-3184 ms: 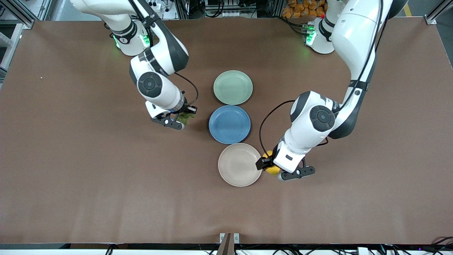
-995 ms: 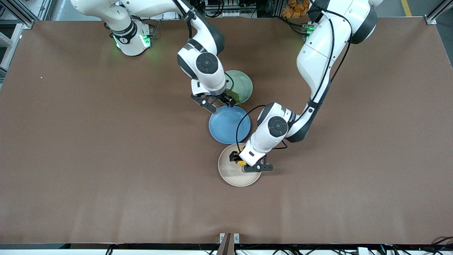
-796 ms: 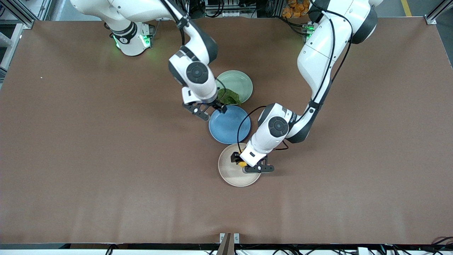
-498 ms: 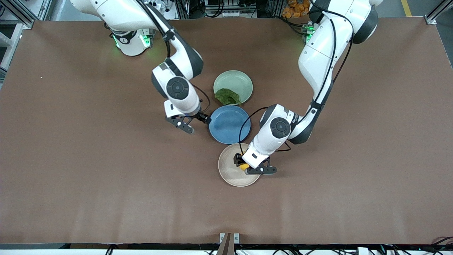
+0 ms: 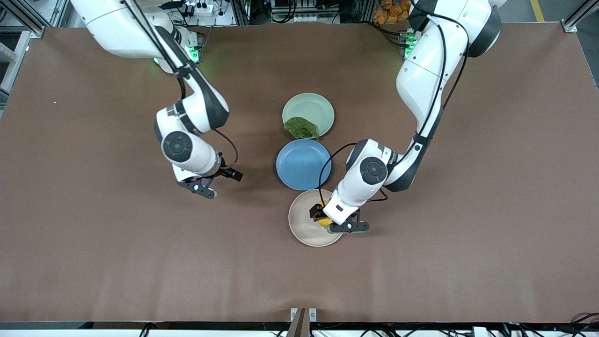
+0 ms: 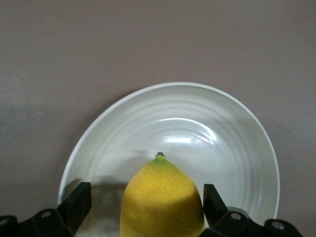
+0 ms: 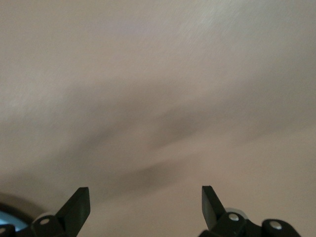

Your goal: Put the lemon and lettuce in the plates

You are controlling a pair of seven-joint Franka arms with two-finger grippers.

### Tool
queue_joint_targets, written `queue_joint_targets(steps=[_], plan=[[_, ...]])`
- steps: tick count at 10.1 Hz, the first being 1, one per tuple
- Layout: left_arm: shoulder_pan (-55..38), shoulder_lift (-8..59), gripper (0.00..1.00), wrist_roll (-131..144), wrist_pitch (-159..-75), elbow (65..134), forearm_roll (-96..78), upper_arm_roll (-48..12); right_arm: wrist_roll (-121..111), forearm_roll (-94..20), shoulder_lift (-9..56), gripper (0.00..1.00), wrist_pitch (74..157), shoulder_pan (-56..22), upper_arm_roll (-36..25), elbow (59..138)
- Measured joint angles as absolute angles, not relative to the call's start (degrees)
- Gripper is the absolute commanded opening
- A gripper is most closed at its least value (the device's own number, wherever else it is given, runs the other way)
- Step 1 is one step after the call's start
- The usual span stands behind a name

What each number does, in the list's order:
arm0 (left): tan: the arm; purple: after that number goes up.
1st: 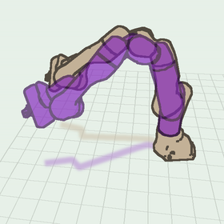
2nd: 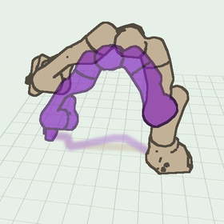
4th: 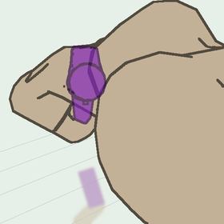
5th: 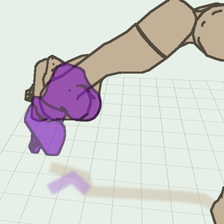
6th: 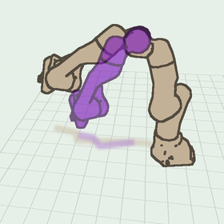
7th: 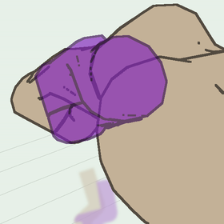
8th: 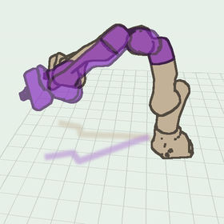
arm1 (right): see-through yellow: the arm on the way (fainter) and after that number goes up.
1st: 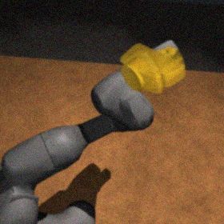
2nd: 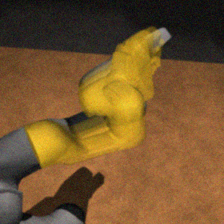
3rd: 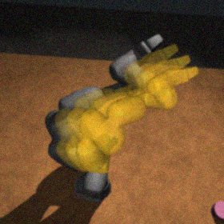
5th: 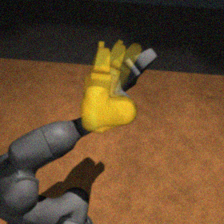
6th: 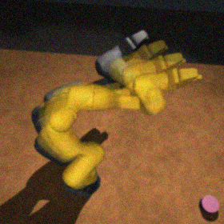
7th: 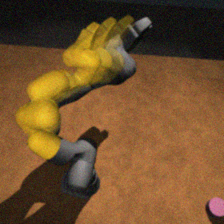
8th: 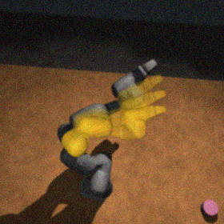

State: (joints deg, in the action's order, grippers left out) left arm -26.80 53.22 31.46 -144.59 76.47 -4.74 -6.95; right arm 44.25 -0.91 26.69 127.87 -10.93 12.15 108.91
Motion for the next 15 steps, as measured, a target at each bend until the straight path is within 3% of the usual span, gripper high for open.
queue_joint_targets(steps=[4, 7, 10, 12, 15], plan=[[-23.9, 44.8, 1.0, 31.5, -127.2, 75.7, -2.5, -6.3, 26.8, -0.7, 26.2, 1.0, 127.9, 0.4, 12.3, 110.3], [-20.2, 41.0, 1.0, 28.0, -122.2, 76.1, -2.4, -6.2, 15.7, 0.1, 24.8, 1.0, 127.9, 5.2, 9.9, 111.3], [-15.9, 40.6, 1.0, 21.9, -120.8, 76.6, 0.0, -5.9, 11.9, 0.1, 18.5, 1.0, 130.6, 4.6, 7.0, 117.7], [-13.1, 40.6, 1.0, 17.2, -120.6, 77.0, 1.5, -5.8, 11.9, 0.1, 13.2, 1.0, 131.5, -0.6, 2.9, 122.5], [-7.4, 39.5, 1.0, 8.6, -120.5, 79.4, 1.7, -5.7, 11.9, 0.1, 6.8, 1.0, 131.5, -3.2, 1.6, 126.8]])
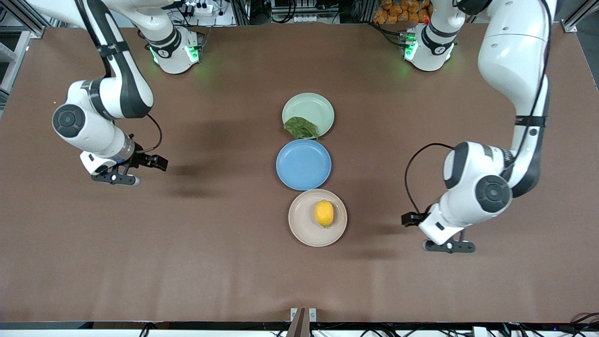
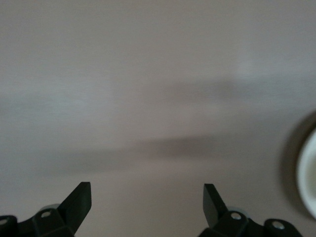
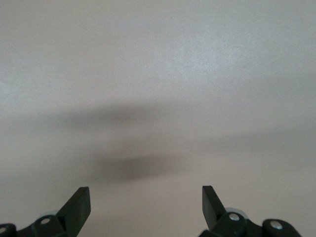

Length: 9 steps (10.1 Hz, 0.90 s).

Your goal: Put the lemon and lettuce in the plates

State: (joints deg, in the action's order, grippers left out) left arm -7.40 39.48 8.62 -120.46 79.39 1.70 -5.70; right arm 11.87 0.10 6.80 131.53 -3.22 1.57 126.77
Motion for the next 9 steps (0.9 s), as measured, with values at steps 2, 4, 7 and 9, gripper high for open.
queue_joint_targets(steps=[2, 4, 7, 9], plan=[[-5.9, 38.0, 1.0, 6.7, -120.4, 81.7, 1.7, -5.2, 11.9, 0.1, 2.8, 1.0, 131.1, -3.8, 1.6, 128.2], [-6.0, 35.9, 1.0, 5.7, -120.4, 84.6, 1.7, -4.2, 11.3, 0.1, 0.5, 1.0, 131.4, -3.9, 1.5, 128.1], [-5.2, 30.8, 1.0, 3.4, -120.4, 89.5, 1.8, -3.0, 4.8, 0.2, -1.1, 1.0, 131.6, -1.8, 0.7, 124.6], [-3.3, 25.8, 1.0, 2.0, -120.4, 93.7, 1.8, -2.7, 3.6, 0.2, -1.3, 1.0, 127.1, -0.8, 0.4, 120.0]])
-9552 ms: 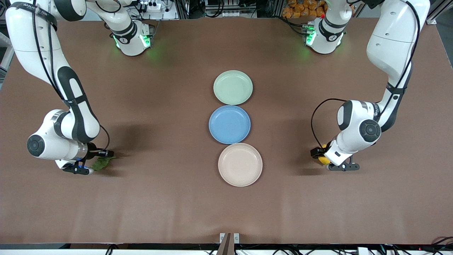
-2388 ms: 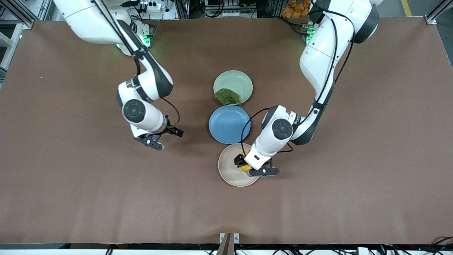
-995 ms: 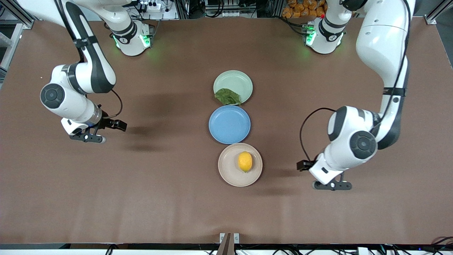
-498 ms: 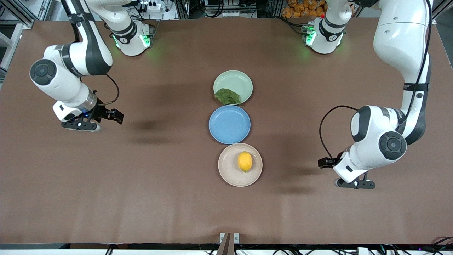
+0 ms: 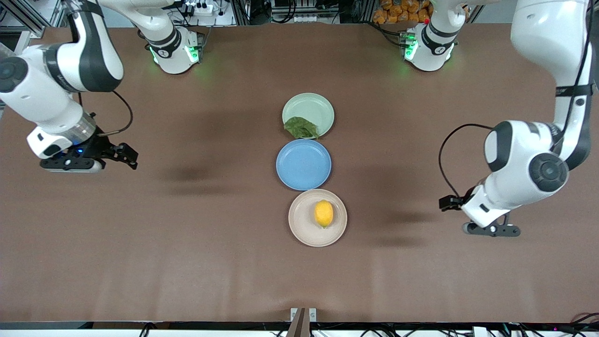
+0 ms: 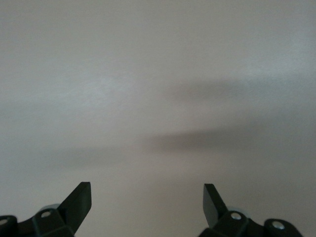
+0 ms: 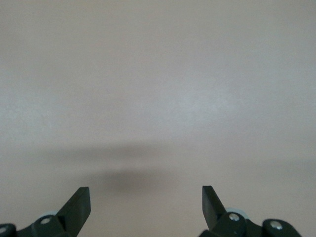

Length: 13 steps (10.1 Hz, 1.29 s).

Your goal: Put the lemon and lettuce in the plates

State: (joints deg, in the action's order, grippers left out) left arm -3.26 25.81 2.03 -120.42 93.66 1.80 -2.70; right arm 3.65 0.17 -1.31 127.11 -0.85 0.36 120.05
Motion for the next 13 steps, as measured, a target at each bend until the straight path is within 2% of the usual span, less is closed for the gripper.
queue_joint_targets(steps=[3, 8, 10, 13], plan=[[-1.3, 18.8, 1.0, 1.8, -118.7, 97.3, 1.8, -2.7, 2.5, 0.2, -1.5, 1.0, 114.5, -0.5, 0.3, 109.8], [-1.6, 9.7, 1.0, 1.8, -110.7, 97.7, 1.8, -3.1, -0.6, 0.2, -1.7, 1.0, 99.5, 0.5, -0.9, 95.3], [-1.7, 7.6, 1.0, 1.8, -108.1, 97.4, 1.8, -3.3, -0.6, 0.2, -1.7, 1.0, 94.0, 0.5, -0.9, 90.9], [-1.7, 7.4, 1.0, 1.8, -103.7, 94.2, 1.8, -3.4, -0.5, 0.2, -1.7, 1.0, 90.7, 0.5, -0.9, 88.5]])
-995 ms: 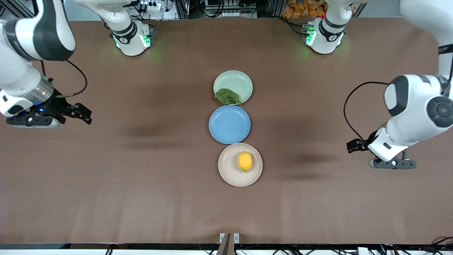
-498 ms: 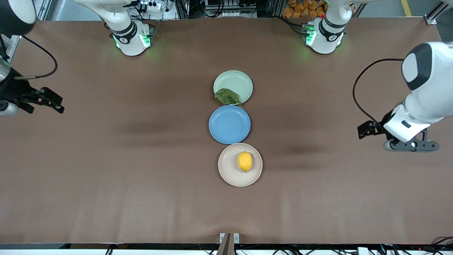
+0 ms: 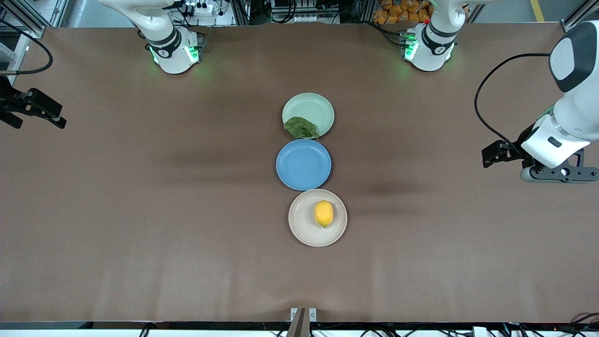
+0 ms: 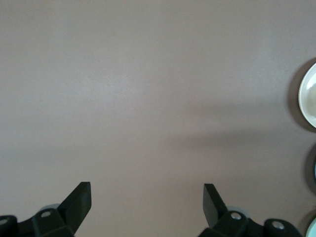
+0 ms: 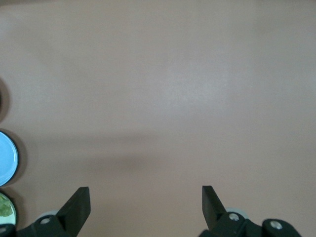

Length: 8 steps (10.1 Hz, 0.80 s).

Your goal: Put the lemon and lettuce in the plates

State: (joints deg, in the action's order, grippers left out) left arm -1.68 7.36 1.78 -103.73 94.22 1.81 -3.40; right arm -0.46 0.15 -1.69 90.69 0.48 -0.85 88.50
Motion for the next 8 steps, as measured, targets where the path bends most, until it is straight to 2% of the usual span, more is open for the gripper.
queue_joint_targets(steps=[8], plan=[[-1.6, 7.3, 1.0, 1.8, -93.8, 88.4, -0.1, -3.4, -0.5, 0.2, -1.7, 1.0, 89.3, 0.5, -0.9, 86.7]])
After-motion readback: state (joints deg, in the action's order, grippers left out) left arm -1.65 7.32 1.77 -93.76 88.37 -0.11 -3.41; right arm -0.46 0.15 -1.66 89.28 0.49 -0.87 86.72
